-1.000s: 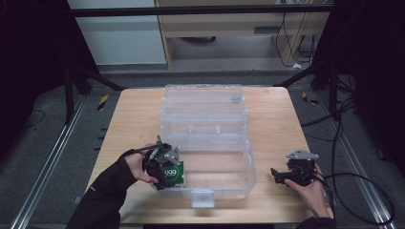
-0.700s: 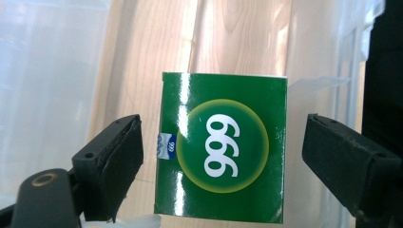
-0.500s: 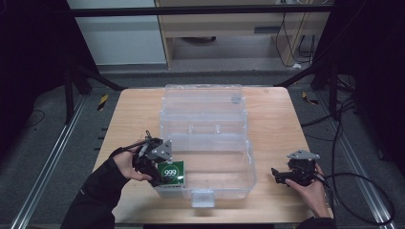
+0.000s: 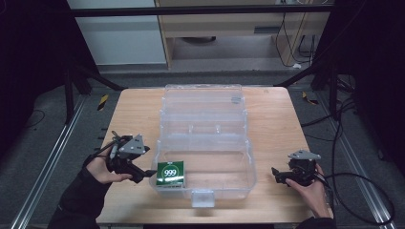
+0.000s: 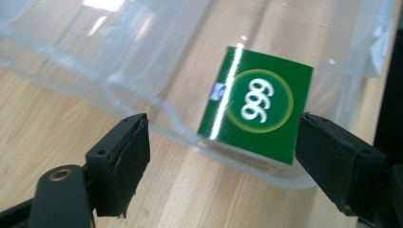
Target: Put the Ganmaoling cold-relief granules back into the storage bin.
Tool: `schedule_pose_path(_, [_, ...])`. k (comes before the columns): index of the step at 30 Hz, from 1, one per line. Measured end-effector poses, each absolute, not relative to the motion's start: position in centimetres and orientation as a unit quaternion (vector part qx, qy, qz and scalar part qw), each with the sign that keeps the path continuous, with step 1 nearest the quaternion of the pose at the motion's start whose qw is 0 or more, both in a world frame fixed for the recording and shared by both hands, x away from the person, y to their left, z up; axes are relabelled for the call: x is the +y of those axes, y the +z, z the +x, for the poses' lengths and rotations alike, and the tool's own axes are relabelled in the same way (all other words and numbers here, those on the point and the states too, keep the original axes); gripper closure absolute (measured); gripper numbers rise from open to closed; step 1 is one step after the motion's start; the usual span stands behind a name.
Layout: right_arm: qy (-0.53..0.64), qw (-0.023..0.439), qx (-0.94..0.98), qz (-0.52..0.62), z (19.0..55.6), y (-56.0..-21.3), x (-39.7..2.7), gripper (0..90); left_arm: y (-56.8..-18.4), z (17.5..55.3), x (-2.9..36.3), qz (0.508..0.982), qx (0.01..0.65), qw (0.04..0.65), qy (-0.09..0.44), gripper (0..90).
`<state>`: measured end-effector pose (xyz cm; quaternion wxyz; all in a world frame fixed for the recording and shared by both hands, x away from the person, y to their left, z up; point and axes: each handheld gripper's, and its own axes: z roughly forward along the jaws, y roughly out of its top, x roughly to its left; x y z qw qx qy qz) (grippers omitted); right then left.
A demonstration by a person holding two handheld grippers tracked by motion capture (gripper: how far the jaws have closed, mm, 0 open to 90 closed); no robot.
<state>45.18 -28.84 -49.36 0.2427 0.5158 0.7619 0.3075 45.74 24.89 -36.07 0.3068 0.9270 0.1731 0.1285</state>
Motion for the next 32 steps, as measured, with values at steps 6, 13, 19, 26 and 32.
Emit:
schedule_pose_path(6, [0.31, 0.243, 0.759, 0.518, 45.1, -49.3, -29.0, 0.6, -37.5, 45.8, 27.7, 0.896, 0.25, 0.333, 0.153, 19.9])
schedule_pose_path(13, [0.312, 0.246, 0.754, 0.523, 45.1, -49.3, -29.1, 0.6, -40.3, 45.9, 30.2, 0.861, 0.326, 0.348, 0.178, 20.8])
schedule_pose_path(19, [0.311, 0.249, 0.753, 0.523, 45.1, -49.4, -29.2, 0.4, -42.8, 46.1, 31.4, 0.822, 0.394, 0.362, 0.195, 21.2])
schedule_pose_path(26, [0.31, 0.254, 0.751, 0.525, 45.1, -49.5, -29.4, 0.4, -44.9, 46.4, 32.9, 0.78, 0.462, 0.361, 0.216, 21.0])
schedule_pose_path(32, [0.31, 0.259, 0.746, 0.529, 45.2, -49.5, -29.6, 0.4, -46.2, 46.6, 34.3, 0.762, 0.497, 0.352, 0.22, 20.7])
